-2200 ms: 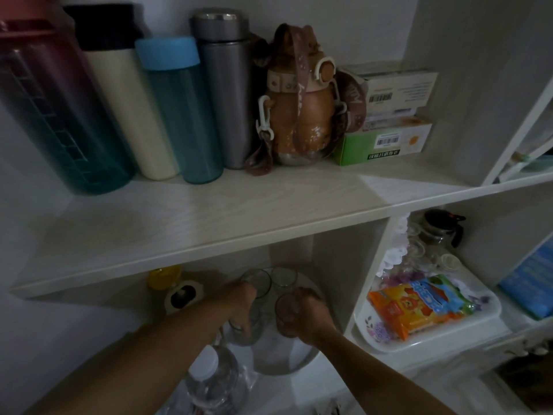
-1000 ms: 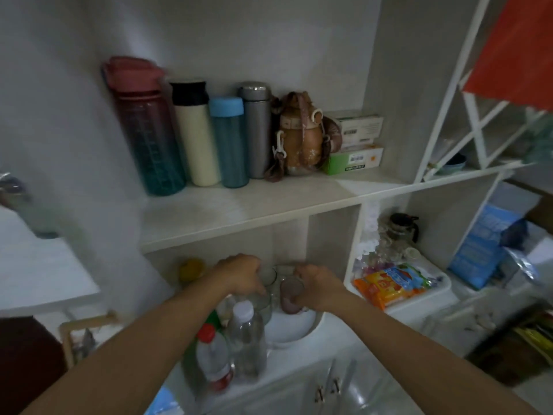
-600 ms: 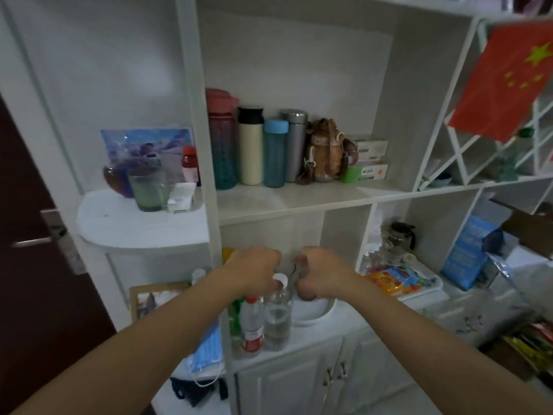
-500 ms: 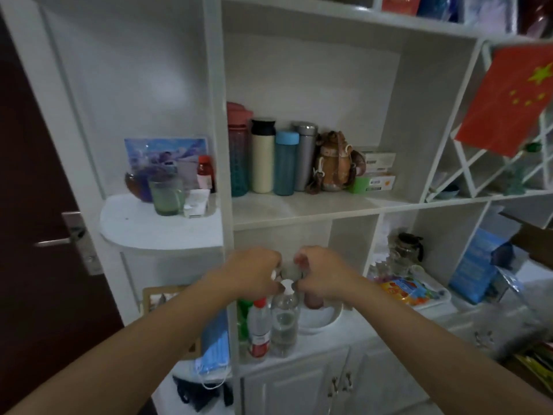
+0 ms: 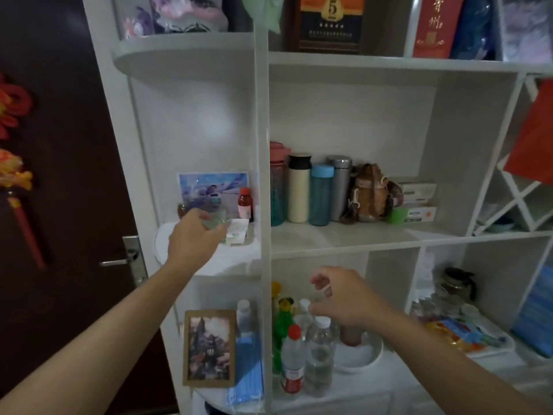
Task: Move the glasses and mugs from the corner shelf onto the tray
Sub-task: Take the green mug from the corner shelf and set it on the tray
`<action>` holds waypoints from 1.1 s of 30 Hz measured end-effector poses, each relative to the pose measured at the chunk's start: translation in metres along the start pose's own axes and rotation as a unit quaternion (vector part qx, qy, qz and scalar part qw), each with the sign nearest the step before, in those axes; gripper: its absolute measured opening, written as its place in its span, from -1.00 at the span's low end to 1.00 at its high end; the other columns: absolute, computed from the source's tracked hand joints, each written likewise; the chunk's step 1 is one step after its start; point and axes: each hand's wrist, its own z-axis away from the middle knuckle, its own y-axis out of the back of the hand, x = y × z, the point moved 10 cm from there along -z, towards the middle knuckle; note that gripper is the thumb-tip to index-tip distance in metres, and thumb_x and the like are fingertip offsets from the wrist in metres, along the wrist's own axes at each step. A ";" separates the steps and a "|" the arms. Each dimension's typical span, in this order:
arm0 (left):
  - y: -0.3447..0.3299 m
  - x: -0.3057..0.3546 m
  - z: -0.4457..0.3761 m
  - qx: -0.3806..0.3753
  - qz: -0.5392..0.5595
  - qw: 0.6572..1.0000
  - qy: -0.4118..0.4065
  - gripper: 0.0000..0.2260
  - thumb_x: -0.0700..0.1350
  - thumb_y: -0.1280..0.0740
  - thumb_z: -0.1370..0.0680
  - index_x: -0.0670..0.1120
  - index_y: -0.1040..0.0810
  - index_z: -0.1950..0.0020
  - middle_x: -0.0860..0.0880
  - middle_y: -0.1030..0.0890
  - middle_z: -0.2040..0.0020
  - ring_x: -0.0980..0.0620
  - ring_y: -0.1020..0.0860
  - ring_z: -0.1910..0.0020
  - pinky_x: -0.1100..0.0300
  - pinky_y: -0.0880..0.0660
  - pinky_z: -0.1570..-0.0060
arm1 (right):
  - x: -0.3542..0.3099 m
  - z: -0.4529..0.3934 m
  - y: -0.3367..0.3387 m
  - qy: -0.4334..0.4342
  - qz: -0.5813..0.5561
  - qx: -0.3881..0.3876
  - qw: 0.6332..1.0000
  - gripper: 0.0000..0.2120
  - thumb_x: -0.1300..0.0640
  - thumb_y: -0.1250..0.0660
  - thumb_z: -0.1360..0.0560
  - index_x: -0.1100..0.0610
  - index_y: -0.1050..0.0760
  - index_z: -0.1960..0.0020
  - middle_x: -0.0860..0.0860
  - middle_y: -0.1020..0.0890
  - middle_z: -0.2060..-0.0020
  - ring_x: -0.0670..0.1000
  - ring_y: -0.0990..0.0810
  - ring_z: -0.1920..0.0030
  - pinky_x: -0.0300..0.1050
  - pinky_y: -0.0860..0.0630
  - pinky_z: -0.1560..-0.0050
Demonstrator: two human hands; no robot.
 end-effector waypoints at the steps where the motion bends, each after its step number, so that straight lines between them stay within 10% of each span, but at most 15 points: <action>1: -0.003 -0.011 -0.010 0.009 0.011 1.000 0.025 -0.58 0.05 -0.45 -0.47 -0.10 -0.48 -0.23 -0.05 -0.60 -0.05 -0.09 -0.57 0.02 0.08 -0.43 0.07 | 0.002 0.000 0.000 -0.004 -0.001 0.001 1.000 -0.48 -0.05 -0.52 -0.33 0.01 -0.49 -0.24 -0.07 -0.57 -0.10 -0.06 -0.56 -0.06 -0.05 -0.57 -0.14; 10: -0.048 -0.061 -0.061 0.003 0.068 0.992 0.110 -0.22 0.18 -0.54 -0.34 -0.16 -0.30 -0.38 -0.17 -0.54 -0.26 -0.21 -0.55 -0.19 -0.06 -0.49 -0.16 | 0.028 0.008 0.009 -0.044 0.024 0.006 0.999 -0.51 -0.11 -0.49 -0.32 -0.03 -0.49 -0.21 -0.08 -0.60 -0.12 -0.10 -0.56 -0.08 -0.08 -0.56 -0.14; 22: -0.071 -0.069 -0.087 0.013 0.060 0.992 0.107 -0.25 0.18 -0.50 -0.37 -0.15 -0.27 -0.37 -0.18 -0.56 -0.23 -0.21 -0.58 -0.14 -0.12 -0.53 -0.19 | 0.045 0.022 0.007 -0.087 0.055 0.004 0.995 -0.63 -0.02 -0.48 -0.41 -0.01 -0.50 -0.18 -0.04 -0.64 -0.04 -0.07 -0.61 -0.02 -0.35 -0.45 0.16; 33: -0.041 -0.050 -0.072 0.049 0.033 0.994 0.093 -0.25 0.16 -0.56 -0.32 -0.15 -0.34 -0.35 -0.20 -0.57 -0.21 -0.24 -0.55 -0.18 -0.16 -0.49 -0.20 | 0.025 0.027 0.011 -0.073 0.037 0.022 0.996 -0.58 -0.05 -0.46 -0.41 -0.02 -0.50 -0.23 -0.07 -0.61 -0.12 -0.07 -0.58 -0.08 -0.13 -0.56 -0.09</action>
